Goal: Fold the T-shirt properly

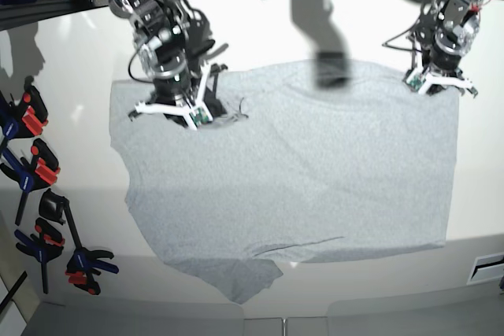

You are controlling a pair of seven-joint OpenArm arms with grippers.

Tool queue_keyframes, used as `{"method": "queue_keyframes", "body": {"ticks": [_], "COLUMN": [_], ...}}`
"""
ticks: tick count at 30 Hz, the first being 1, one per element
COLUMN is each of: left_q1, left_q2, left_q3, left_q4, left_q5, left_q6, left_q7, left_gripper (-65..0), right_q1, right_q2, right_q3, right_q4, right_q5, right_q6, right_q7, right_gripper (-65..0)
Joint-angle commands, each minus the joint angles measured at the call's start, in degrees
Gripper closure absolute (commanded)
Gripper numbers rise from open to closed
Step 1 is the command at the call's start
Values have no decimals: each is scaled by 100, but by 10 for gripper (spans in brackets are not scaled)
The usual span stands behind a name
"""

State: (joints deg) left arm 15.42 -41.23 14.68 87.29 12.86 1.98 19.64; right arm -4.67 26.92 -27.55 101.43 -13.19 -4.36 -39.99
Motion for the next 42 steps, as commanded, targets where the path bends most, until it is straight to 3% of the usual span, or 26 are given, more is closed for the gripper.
{"method": "queue_keyframes", "body": {"ticks": [1, 5, 9, 16, 21, 27, 33, 38, 42], "left_q1": [-133, -402, -715, -984, -990, -992, -992, -1040, -1412], "left_q2": [-52, 63, 125, 118, 120, 120, 120, 146, 304], "left_q3": [-44, -42, -44, -44, -44, -44, -44, -42, -42], "left_q4": [-9, -291, -466, -376, 20, 334, 271, -164, -953], "left_q5": [4, -122, -122, -37, 57, 358, 391, 7, -101], "left_q6": [111, 109, 131, 348, 398, 1034, 1047, 1036, 1003], "left_q7": [-184, -581, -511, 334, 426, 190, 17, -933, -1189], "left_gripper": [0, 0, 0, 0, 0, 0, 0, 0, 0], "right_q1": [205, 745, 1307, 2002, 2299, 2555, 2577, 2575, 2579], "right_q2": [-35, -350, -629, -769, -774, -772, -774, -772, -774], "right_q3": [52, 55, 55, 55, 55, 55, 55, 55, 55], "right_q4": [-48, -662, -1340, -1895, -1895, -1895, -1895, -1897, -2026], "right_q5": [-83, 37, 35, 31, 35, 35, 37, 37, 37], "right_q6": [9, 369, 608, 608, 608, 605, 605, 605, 605], "right_q7": [151, 313, 354, 302, 295, 258, 400, 402, 514], "right_gripper": [0, 0, 0, 0, 0, 0, 0, 0, 0]}}
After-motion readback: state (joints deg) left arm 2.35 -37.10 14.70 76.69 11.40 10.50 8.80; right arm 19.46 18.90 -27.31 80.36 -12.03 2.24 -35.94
